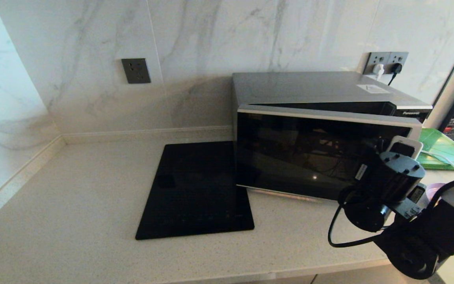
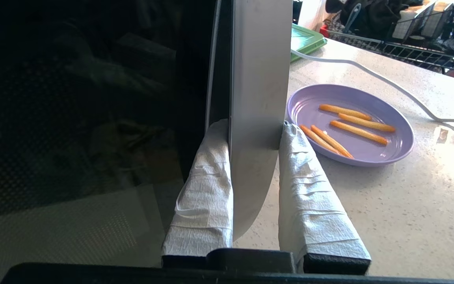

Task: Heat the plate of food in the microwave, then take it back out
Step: Open the microwave oven

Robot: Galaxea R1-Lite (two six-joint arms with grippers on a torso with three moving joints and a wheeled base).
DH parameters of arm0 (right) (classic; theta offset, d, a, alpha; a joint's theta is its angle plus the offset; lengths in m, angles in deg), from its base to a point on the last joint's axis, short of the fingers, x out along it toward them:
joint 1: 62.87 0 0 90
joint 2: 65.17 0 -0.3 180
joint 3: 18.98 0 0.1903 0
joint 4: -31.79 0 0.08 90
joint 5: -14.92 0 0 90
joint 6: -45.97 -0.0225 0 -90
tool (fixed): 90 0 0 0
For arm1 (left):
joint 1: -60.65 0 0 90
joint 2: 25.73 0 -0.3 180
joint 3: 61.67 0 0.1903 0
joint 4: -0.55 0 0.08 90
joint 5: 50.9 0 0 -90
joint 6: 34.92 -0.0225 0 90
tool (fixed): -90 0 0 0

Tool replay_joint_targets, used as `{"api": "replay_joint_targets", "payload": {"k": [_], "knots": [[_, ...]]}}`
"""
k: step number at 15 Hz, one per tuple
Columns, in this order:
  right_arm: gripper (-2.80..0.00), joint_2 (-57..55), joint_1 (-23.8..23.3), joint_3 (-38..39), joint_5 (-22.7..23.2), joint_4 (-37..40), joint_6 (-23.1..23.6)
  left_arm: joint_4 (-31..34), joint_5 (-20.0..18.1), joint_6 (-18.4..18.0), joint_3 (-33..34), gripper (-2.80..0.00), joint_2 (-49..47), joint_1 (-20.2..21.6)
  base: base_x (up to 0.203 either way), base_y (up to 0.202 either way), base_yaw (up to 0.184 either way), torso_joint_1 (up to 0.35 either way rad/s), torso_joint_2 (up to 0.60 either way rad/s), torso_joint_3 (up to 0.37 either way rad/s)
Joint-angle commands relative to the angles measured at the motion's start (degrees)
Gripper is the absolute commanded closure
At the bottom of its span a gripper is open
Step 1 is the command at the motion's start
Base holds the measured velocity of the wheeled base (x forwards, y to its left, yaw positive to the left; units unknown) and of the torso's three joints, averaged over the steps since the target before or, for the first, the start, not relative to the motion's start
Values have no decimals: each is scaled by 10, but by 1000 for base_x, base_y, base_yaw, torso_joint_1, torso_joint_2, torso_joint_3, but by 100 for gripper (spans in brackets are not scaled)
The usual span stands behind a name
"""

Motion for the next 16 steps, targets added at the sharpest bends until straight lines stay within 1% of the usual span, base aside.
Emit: {"api": "replay_joint_targets", "payload": {"k": [1, 10, 11, 16], "knots": [[0, 8, 0, 10, -2, -5, 0, 0, 0, 0, 0, 0, -1, 0, 0, 0, 0, 0, 0, 0], [0, 1, -1, 24, -3, -5, -2, 0, 0, 0, 0, 0, -1, 0, 0, 0, 0, 0, 0, 0], [-280, 1, -1, 25, -3, -5, -2, 0, 0, 0, 0, 0, 0, 0, 0, 0, 0, 0, 0, 0], [-280, 3, -1, 26, -3, -5, -1, 0, 0, 0, 0, 0, -1, 0, 0, 0, 0, 0, 0, 0]]}}
